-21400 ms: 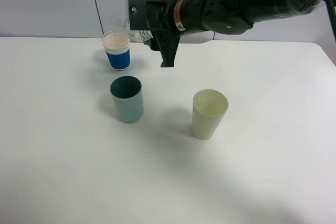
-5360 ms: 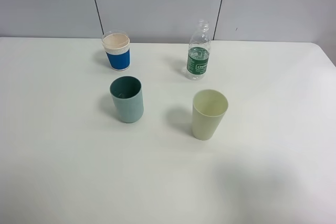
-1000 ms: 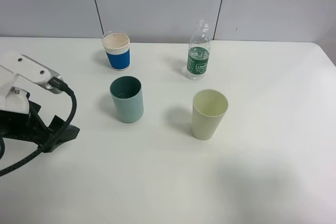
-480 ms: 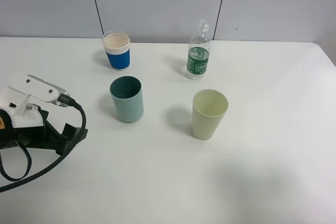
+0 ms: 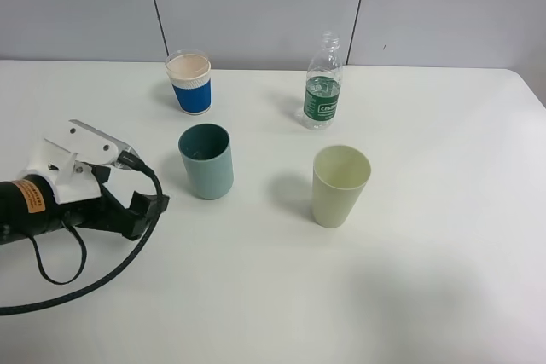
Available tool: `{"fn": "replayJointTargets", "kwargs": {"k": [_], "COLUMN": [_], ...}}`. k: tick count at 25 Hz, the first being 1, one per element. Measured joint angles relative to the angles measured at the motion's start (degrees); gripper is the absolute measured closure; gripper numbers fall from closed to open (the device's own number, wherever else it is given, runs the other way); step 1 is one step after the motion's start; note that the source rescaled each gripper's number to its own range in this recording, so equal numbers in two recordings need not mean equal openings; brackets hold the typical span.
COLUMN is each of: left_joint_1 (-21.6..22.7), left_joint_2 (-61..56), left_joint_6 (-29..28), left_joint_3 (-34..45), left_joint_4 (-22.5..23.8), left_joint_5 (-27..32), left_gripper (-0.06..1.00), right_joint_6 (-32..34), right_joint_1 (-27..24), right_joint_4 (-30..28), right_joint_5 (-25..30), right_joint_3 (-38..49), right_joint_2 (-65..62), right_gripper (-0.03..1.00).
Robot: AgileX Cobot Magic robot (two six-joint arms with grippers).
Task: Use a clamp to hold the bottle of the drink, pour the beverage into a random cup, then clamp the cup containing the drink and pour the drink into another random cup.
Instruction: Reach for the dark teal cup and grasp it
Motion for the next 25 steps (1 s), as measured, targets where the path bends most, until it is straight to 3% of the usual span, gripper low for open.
{"fn": "replayJointTargets", "kwargs": {"k": [4, 16, 25], "left_joint_1": [0.0, 0.0, 0.0], "left_joint_2": [2.5, 16.8, 23.2], "left_joint_6": [-3.8, -4.5, -4.2], "left_joint_3": [0.0, 0.4, 0.4], "left_joint_4": [5.9, 14.4, 14.1], "left_joint_5": [-7.1, -32.1, -33.1], "left_gripper": [-0.06, -0.06, -0.06], "right_joint_6": [0.0, 0.0, 0.0], "right_joint_1": [0.0, 0.0, 0.0], "right_joint_4": [0.0, 0.0, 0.0], "right_joint_5": [0.0, 0.0, 0.0], "right_joint_3": [0.0, 0.0, 0.0], "right_joint_2": [0.0, 0.0, 0.0], "right_gripper": [-0.02, -0.02, -0.02]}}
